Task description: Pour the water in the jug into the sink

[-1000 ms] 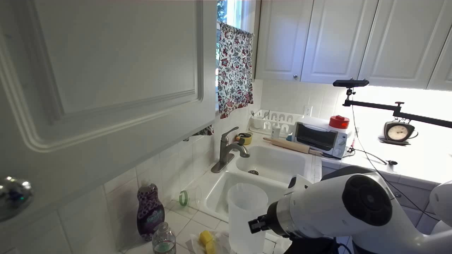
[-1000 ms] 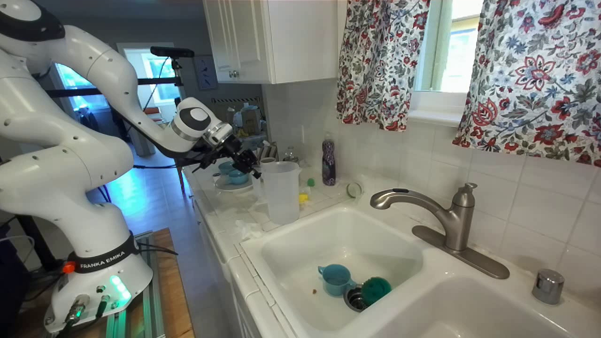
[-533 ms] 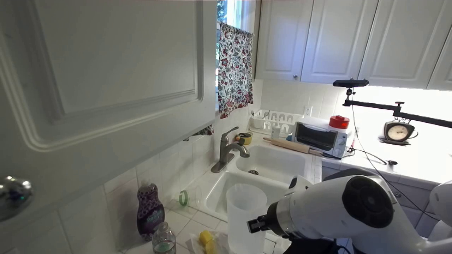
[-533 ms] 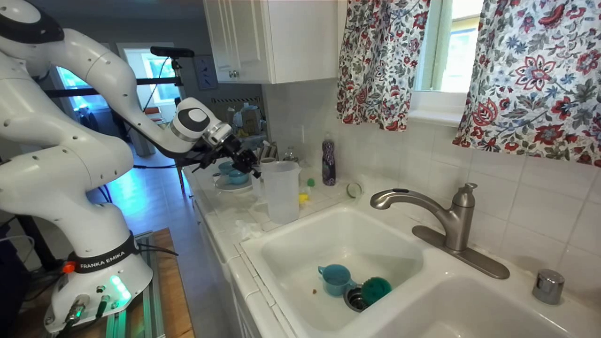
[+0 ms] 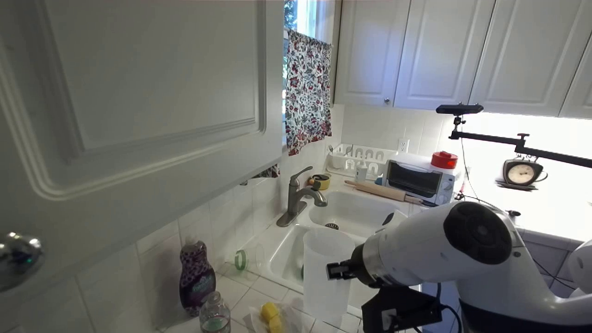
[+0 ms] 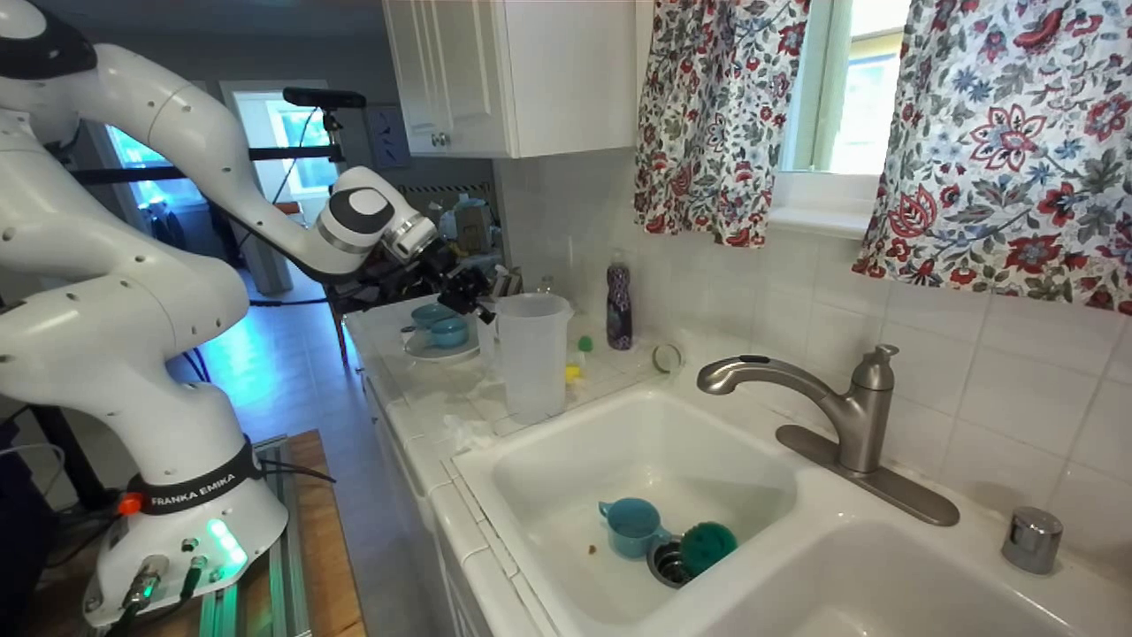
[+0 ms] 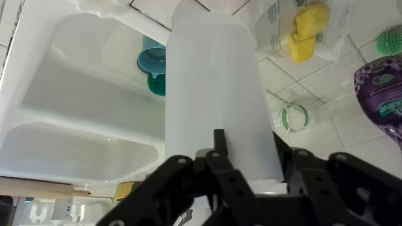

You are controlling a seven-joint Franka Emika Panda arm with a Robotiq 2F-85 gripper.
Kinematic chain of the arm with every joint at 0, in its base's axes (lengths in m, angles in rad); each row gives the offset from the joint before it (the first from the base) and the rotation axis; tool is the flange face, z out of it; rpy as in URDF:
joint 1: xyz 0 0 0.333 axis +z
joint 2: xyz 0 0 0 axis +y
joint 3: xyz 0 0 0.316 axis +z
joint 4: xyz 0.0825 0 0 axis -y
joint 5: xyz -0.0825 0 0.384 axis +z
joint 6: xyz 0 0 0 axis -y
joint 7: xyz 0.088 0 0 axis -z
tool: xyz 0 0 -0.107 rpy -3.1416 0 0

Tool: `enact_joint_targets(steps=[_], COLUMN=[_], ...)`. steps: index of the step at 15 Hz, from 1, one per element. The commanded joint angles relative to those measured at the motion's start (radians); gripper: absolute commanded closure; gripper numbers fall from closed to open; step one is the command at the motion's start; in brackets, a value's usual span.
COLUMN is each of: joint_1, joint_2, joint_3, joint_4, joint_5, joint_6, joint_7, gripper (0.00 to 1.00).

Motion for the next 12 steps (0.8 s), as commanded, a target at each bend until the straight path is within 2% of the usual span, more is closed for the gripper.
enact_joint_targets(steps=[1, 5, 8, 12], joint_1=[0.091, 0.197, 0.309, 0.533], joint_2=[-0.006, 0.04, 0.092, 0.183], joint_3=[-0.136, -0.32, -0.506, -0.795], joint_4=[0.005, 0.001, -0.007, -0.007], joint_5=[0.042, 0.037, 0.047, 0.118], joint_6=[-0.05, -0.048, -0.043, -0.057], joint_7=[-0.045, -0.056, -0.088, -0.15], gripper=[0.91, 0.91, 0.91, 0.91])
